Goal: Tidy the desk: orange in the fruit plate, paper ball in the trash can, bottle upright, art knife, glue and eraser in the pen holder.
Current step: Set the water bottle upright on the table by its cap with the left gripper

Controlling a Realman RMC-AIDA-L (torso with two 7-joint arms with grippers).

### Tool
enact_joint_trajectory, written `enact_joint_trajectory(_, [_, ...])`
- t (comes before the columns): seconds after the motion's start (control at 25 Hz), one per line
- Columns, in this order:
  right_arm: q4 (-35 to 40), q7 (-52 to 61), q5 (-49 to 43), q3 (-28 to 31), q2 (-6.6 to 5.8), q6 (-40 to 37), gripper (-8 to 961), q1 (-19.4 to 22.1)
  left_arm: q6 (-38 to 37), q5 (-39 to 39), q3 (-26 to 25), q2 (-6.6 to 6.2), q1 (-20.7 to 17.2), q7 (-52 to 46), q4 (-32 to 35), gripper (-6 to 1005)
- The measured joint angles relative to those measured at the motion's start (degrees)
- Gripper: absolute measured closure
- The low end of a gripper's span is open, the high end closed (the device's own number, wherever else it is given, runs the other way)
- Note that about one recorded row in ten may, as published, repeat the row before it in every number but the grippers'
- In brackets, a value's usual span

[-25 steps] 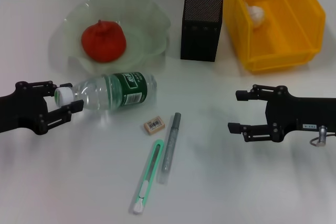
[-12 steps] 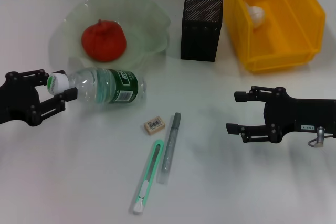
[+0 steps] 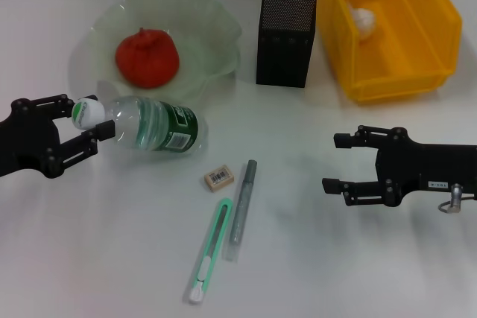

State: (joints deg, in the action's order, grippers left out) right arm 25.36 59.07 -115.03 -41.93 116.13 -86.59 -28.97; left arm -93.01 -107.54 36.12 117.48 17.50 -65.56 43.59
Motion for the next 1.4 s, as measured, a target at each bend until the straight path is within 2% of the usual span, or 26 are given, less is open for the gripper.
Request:
enact_joint_trajectory(0.36, [-0.06, -0.01, 0.17, 0.00, 0.01, 0.00, 136, 0.12, -1.08, 3.44, 0.00, -0.69, 0.55, 3.31, -4.21, 549])
enact_joint_trajectory(0.96, [0.20, -0.58, 0.25, 0.10, 0.07, 0.12, 136, 1.16, -0.90, 6.45, 0.00, 0.10, 2.94, 3.80, -5.59, 550])
enact_joint_trajectory(1.4, [0.48, -3.07, 0.34, 1.60, 0.46, -0.38, 136, 2.29, -1.21, 10.12, -0.08, 0.45, 2.64, 4.52, -6.96, 556])
